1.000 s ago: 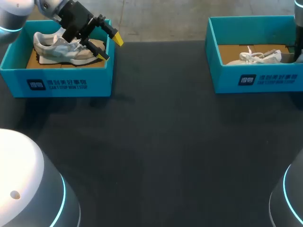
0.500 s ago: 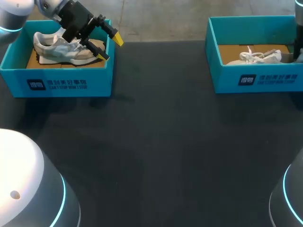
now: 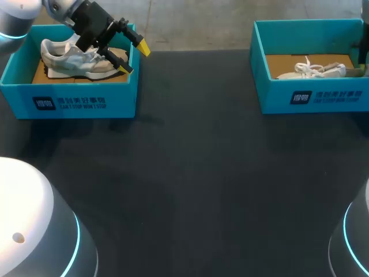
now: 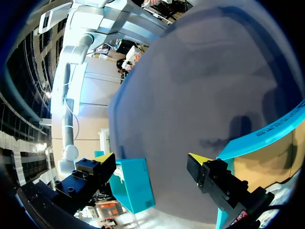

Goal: Take the shoe out of the shoebox, open the shoe tongue, remove and reinsert the insole, then place the shoe into the shoebox

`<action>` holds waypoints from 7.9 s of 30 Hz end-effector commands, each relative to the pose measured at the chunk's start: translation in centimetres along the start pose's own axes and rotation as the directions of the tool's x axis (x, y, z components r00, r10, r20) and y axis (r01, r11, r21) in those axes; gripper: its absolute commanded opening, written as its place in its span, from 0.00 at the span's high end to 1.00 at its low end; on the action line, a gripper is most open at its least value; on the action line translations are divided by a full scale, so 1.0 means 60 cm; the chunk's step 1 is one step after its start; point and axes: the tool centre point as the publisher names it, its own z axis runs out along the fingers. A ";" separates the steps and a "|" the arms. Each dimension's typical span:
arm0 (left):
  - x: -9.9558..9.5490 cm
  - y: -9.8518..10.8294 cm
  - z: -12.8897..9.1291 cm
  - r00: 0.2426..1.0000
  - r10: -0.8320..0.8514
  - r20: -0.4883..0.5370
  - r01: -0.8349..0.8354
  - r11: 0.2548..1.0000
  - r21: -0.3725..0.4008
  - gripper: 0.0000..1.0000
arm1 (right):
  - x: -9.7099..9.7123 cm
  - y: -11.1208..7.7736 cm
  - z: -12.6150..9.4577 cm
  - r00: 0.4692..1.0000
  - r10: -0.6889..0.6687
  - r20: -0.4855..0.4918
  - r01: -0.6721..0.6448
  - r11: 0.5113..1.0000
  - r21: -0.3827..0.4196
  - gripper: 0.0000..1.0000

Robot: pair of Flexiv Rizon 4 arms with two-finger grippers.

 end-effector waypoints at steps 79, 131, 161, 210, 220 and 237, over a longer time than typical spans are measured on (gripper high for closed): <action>0.007 -0.015 -0.072 0.989 0.047 -0.143 -0.057 0.996 -0.068 0.00 | 0.156 -0.282 -0.287 0.877 -0.440 -0.195 0.389 0.887 -0.250 0.00; 0.324 0.009 -0.390 0.568 -0.377 -0.732 0.150 0.921 -0.358 0.00 | 0.156 -0.282 -0.287 0.877 -0.440 -0.195 0.389 0.887 -0.250 0.00; 0.379 0.041 -0.420 0.539 -0.428 -0.725 0.154 0.897 -0.414 0.00 | 0.156 -0.282 -0.287 0.877 -0.440 -0.195 0.389 0.887 -0.250 0.00; 0.548 0.205 -0.426 0.572 -0.380 -0.727 0.090 0.910 -0.405 0.31 | 0.156 -0.282 -0.287 0.877 -0.440 -0.195 0.389 0.887 -0.250 0.00; 0.561 0.206 -0.415 0.571 -0.367 -0.734 0.098 0.918 -0.383 0.51 | 0.156 -0.282 -0.287 0.877 -0.440 -0.195 0.389 0.887 -0.250 0.00; 0.594 0.207 -0.419 0.562 -0.385 -0.732 0.133 0.916 -0.379 0.46 | 0.156 -0.282 -0.287 0.877 -0.440 -0.195 0.389 0.887 -0.250 0.00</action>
